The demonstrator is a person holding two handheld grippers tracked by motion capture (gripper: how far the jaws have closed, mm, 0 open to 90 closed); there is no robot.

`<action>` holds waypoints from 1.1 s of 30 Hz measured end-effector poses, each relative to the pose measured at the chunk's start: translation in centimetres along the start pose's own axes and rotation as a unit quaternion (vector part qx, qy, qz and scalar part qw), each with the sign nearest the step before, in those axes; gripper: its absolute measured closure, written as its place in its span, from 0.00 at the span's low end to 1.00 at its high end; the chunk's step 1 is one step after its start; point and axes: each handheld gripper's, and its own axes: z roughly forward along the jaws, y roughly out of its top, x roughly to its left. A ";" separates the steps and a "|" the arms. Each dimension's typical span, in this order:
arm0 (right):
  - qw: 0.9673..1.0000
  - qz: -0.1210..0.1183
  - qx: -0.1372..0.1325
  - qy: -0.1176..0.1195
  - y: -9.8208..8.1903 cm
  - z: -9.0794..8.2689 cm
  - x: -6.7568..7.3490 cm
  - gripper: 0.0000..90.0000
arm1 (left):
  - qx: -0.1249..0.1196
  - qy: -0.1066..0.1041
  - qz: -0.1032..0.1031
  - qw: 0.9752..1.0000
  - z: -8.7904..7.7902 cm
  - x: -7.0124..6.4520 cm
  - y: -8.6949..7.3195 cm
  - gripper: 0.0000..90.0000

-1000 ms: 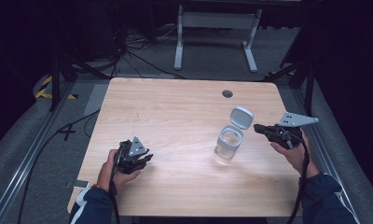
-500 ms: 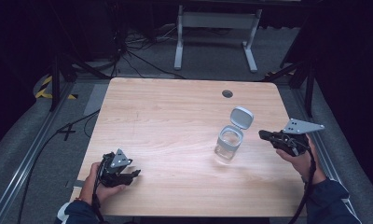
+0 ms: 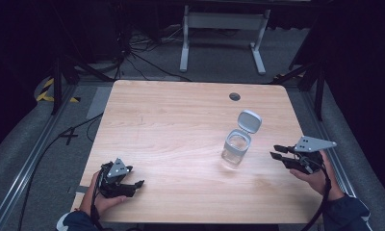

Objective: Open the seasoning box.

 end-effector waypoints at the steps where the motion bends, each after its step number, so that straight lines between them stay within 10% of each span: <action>1: 1.000 -0.003 0.003 0.000 -0.3 -0.1 0.1 0.72 | -0.001 0.001 -0.006 1.000 0.0 -0.1 0.0 0.32; 11: 0.999 0.020 0.040 -0.017 -5.0 -0.5 0.2 0.57 | -0.001 0.007 -0.009 1.000 0.0 -0.1 -0.1 0.30; 22: 0.994 0.096 0.050 -0.012 -10.3 -0.7 0.0 0.37 | -0.002 0.007 -0.008 1.000 0.1 0.0 -0.1 0.29; 33: 0.993 0.106 0.051 -0.024 -10.5 -0.8 -0.1 0.29 | 0.000 0.010 -0.016 1.000 0.2 -0.1 -0.1 0.24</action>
